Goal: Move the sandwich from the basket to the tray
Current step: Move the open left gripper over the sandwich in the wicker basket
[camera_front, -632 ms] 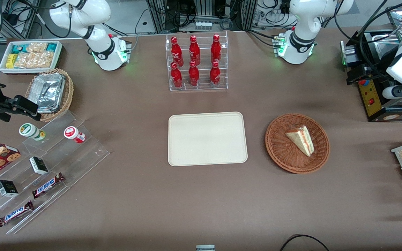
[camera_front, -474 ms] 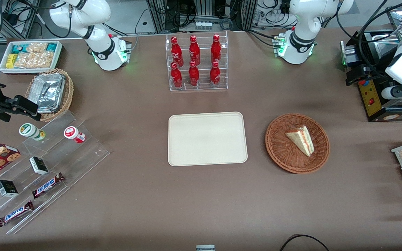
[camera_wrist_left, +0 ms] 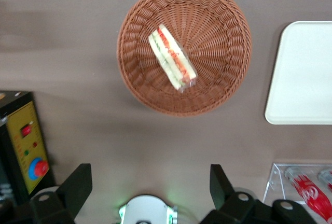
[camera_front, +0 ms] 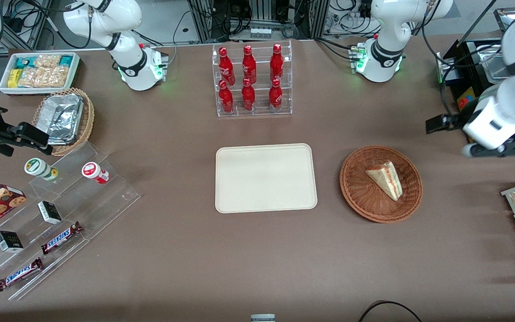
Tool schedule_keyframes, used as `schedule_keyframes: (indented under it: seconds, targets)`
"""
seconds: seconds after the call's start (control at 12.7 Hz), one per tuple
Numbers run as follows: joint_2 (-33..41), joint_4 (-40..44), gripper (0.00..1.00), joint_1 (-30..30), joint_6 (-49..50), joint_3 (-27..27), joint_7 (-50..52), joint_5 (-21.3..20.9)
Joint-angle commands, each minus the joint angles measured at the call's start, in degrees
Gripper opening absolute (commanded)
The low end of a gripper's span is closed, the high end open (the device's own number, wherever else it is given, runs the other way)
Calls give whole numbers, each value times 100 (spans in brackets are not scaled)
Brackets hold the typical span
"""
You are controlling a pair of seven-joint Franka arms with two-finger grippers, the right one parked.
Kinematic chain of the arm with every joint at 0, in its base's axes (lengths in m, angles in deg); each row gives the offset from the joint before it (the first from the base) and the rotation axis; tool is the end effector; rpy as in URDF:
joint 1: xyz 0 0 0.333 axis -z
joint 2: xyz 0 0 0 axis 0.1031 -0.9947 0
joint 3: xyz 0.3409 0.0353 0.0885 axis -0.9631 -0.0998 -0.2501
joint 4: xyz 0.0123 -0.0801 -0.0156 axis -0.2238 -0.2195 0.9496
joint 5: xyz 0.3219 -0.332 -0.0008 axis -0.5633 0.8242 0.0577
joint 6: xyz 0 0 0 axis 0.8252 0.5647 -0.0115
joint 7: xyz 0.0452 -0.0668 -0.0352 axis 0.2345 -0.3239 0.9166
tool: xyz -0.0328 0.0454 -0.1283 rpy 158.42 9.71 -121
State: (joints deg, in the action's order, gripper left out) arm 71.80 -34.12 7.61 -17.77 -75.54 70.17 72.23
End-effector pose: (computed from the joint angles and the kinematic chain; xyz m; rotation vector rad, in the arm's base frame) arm 0.6171 -0.0545 0.5151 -3.1124 -0.0523 0.3788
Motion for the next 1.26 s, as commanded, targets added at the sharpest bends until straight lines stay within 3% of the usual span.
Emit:
schedule_keyframes:
  seconds: [0.0, 0.71, 1.18]
  targets:
    - [126, -814, 100, 85, -816, -21, -80, 62]
    - [99, -3022, 100, 217, -4008, -21, 464, 71]
    - [-226, -3059, 100, 217, -4388, 224, 3334, 71]
